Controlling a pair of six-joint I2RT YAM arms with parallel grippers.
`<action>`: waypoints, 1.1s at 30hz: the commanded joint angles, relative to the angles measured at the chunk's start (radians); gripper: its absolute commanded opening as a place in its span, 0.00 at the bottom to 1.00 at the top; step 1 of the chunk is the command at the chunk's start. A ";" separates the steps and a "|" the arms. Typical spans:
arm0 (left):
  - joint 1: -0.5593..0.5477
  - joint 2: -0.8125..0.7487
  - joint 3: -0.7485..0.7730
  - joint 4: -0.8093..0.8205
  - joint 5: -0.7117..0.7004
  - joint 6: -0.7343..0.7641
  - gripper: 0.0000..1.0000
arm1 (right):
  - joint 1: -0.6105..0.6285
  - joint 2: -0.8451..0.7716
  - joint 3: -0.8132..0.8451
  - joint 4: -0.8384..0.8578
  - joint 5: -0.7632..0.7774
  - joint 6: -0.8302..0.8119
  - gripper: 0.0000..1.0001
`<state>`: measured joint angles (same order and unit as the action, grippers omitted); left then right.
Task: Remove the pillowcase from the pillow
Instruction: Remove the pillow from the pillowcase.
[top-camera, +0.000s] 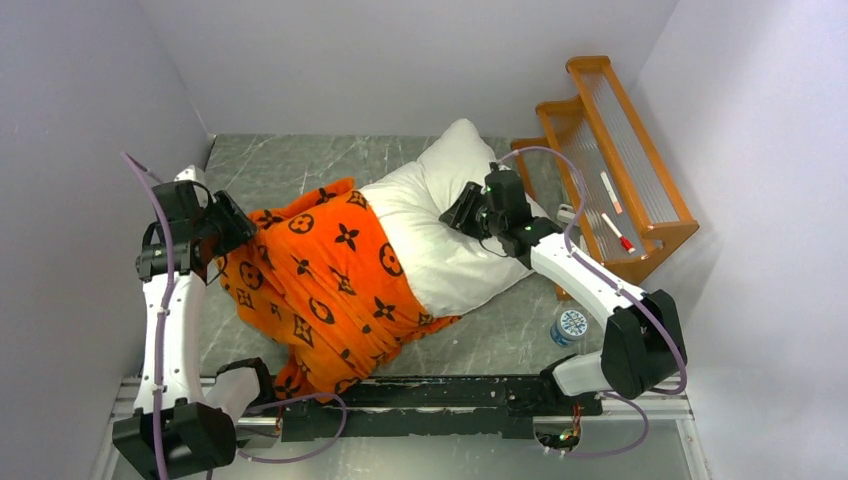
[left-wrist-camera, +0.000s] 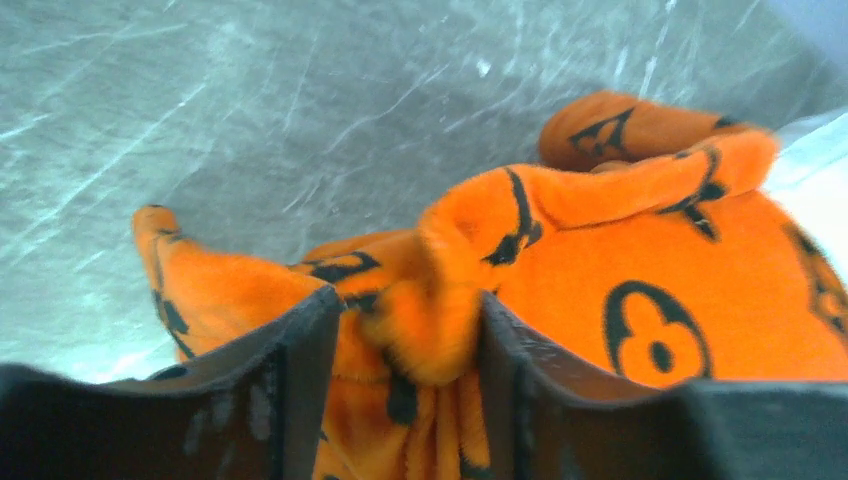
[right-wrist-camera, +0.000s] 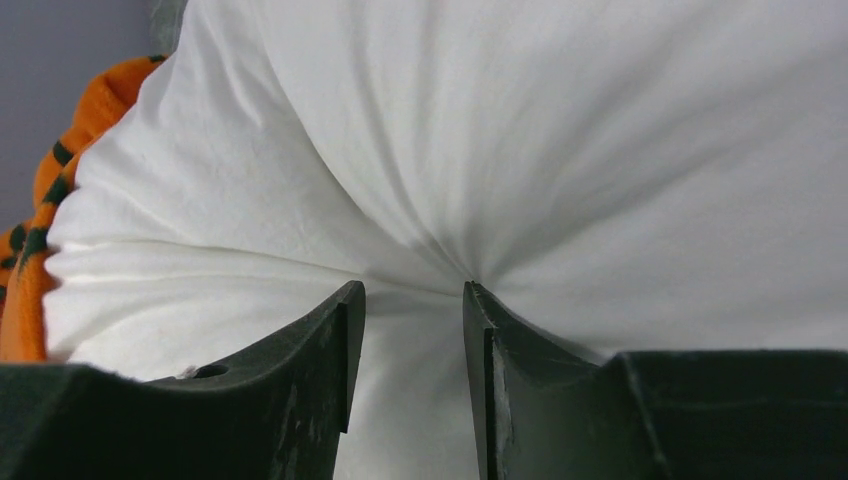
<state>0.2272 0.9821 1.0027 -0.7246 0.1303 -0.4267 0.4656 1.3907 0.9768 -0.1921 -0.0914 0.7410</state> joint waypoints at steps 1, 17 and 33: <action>0.033 0.024 0.068 0.138 0.132 0.111 0.70 | -0.022 0.026 -0.067 -0.211 0.015 -0.077 0.45; -0.210 0.579 0.337 0.221 0.622 0.388 0.97 | -0.018 0.045 -0.181 -0.144 -0.047 -0.057 0.45; -0.013 0.386 0.034 0.194 0.296 0.128 0.05 | -0.016 0.078 -0.122 -0.202 0.020 -0.023 0.45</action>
<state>0.0666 1.5299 1.1179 -0.4744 0.6876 -0.1627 0.4538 1.4067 0.9066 -0.0792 -0.1539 0.7231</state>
